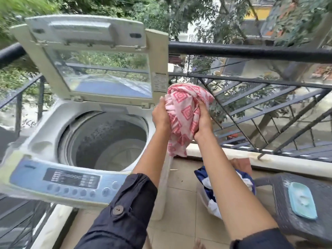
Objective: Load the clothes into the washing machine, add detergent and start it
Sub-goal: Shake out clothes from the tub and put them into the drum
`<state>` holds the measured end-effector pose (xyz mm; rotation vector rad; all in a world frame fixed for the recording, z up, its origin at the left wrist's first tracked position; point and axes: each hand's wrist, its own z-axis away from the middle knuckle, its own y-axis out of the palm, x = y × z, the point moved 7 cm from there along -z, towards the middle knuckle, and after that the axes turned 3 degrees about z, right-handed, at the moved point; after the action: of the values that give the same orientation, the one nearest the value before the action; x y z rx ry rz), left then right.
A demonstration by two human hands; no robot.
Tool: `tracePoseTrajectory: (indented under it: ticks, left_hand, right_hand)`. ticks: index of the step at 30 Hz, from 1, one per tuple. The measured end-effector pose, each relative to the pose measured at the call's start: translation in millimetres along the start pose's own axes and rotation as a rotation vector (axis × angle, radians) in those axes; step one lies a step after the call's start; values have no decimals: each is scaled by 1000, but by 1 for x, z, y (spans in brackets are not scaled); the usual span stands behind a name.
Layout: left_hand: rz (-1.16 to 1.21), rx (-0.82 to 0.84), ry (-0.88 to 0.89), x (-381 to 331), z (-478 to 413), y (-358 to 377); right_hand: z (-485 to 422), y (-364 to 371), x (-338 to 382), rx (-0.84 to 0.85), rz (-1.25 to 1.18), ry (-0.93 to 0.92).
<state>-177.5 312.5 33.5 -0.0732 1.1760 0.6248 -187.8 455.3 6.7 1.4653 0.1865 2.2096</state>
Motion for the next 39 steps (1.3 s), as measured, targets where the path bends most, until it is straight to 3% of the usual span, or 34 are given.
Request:
tracePoseTrajectory:
  ticks: [3, 9, 17, 21, 28, 31, 39]
  left_hand:
    - [58, -73, 31, -34, -20, -46]
    - [21, -206, 91, -72, -63, -136]
    - [-102, -335, 109, -80, -92, -226]
    - [-128, -373, 111, -71, -92, -251]
    - [-302, -432, 4, -51, -94, -270]
    - [-375, -371, -8, -44, -97, -261]
    - [-371, -260, 33, -29, -90, -218]
  right_hand:
    - [5, 59, -16, 59, 4, -10]
    - [23, 142, -56, 23, 119, -3]
    - [-17, 177, -143, 110, 194, 77]
    - [13, 188, -146, 141, 235, 99]
    - [21, 184, -163, 135, 382, 123]
    - [27, 177, -157, 83, 427, 128]
    - [42, 157, -139, 142, 478, 170]
